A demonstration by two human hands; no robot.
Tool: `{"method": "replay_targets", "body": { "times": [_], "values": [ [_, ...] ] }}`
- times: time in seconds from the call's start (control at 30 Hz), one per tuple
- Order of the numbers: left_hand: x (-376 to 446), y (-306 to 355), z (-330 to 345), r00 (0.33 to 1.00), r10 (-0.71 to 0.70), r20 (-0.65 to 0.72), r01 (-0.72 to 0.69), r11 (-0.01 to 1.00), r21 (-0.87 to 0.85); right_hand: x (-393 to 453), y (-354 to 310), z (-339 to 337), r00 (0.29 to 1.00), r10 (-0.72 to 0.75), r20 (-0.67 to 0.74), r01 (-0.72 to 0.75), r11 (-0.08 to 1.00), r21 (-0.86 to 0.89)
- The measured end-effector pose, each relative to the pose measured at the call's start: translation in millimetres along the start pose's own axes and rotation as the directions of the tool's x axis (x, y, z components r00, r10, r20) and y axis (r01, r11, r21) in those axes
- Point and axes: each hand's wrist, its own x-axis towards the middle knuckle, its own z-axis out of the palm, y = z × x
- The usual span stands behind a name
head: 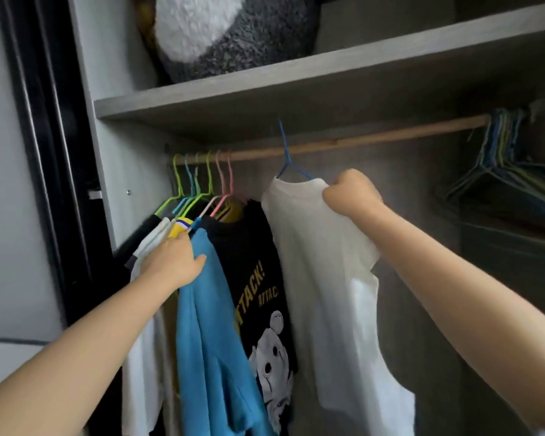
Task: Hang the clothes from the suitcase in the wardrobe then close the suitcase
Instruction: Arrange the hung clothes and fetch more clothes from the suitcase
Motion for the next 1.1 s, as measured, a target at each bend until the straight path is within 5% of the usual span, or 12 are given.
{"method": "replay_targets", "body": {
  "times": [0.2,0.5,0.63,0.93,1.1],
  "values": [
    [31.1,-8.6,1.7,0.998,0.056,0.003,-0.056,0.998,0.037,43.9,-38.5,62.4,0.999,-0.002,0.051,-0.007,0.982,0.191],
    [47.8,-15.1,17.5,0.994,0.111,0.015,-0.111,0.994,0.003,63.2,-65.5,118.2,0.985,-0.108,0.133,0.088,0.986,0.143],
    [49.3,-21.6,19.6,0.994,0.108,0.033,-0.107,0.994,-0.025,63.7,-61.8,136.8,0.981,-0.073,0.18,0.026,0.968,0.251],
    [46.1,-19.6,19.1,0.994,0.089,0.066,-0.087,0.996,-0.028,45.0,-59.7,159.9,0.966,0.089,0.244,-0.243,0.642,0.728],
    [47.6,-22.5,19.4,0.994,0.067,0.084,-0.062,0.996,-0.059,42.6,-61.3,167.9,0.97,0.03,0.24,-0.19,0.709,0.679]
  ]
}}
